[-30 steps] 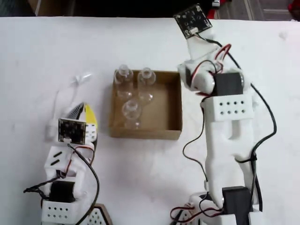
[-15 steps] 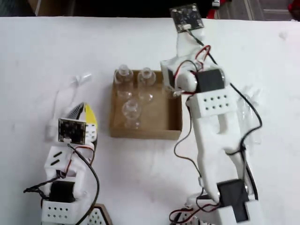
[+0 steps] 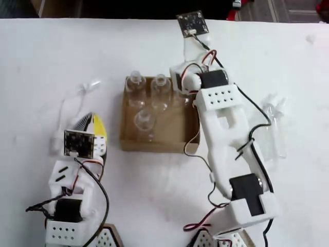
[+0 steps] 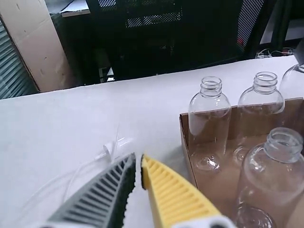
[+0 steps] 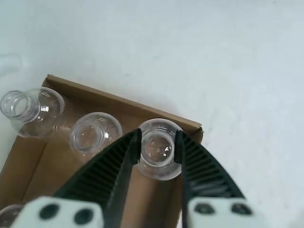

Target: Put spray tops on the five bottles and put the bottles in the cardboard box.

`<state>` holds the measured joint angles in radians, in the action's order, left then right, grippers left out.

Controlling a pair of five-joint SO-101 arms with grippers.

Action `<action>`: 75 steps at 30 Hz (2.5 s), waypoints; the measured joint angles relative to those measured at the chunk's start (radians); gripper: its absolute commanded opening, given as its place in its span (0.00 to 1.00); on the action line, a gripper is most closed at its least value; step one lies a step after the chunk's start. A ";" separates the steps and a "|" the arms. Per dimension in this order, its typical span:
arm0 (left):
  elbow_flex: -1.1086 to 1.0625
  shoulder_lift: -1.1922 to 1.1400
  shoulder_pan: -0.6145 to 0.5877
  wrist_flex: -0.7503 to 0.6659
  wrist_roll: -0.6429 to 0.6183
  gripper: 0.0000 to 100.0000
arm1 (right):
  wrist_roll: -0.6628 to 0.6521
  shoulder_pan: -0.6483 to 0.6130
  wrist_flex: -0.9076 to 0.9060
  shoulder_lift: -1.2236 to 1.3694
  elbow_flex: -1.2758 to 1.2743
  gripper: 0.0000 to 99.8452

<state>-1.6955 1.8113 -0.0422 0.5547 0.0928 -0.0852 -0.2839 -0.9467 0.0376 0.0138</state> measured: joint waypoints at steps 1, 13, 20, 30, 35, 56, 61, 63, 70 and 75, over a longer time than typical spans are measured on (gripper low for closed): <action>0.000 0.000 0.000 0.000 0.000 0.02 | 0.000 0.002 0.005 0.012 0.000 0.08; 0.000 0.000 0.000 0.000 0.000 0.02 | 0.000 0.000 0.058 0.055 0.000 0.09; 0.000 0.000 0.000 0.000 0.000 0.02 | 0.000 0.000 0.061 0.055 -0.015 0.11; 0.000 0.000 0.000 0.000 0.000 0.02 | 0.000 0.008 0.063 0.055 -0.026 0.19; 0.000 0.000 0.000 0.000 0.000 0.02 | 0.000 0.006 0.063 0.055 -0.026 0.19; 0.000 0.000 0.000 0.000 0.000 0.02 | -0.078 0.480 -0.135 -0.333 0.040 0.18; 0.000 0.000 0.000 0.000 0.000 0.02 | -0.235 0.637 -0.135 -0.285 0.041 0.18; 0.000 0.000 0.000 0.000 0.000 0.02 | -0.293 0.669 -0.135 -0.221 0.041 0.18; 0.000 0.000 0.000 0.000 0.000 0.02 | -0.456 0.678 -0.135 0.026 0.040 0.18; 0.000 0.000 0.000 0.000 0.000 0.02 | -0.466 0.660 -0.170 0.115 0.069 0.18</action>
<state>-1.6955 1.8113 -0.0422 0.5547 0.0928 -0.5516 0.3759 -1.1170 0.1527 0.0829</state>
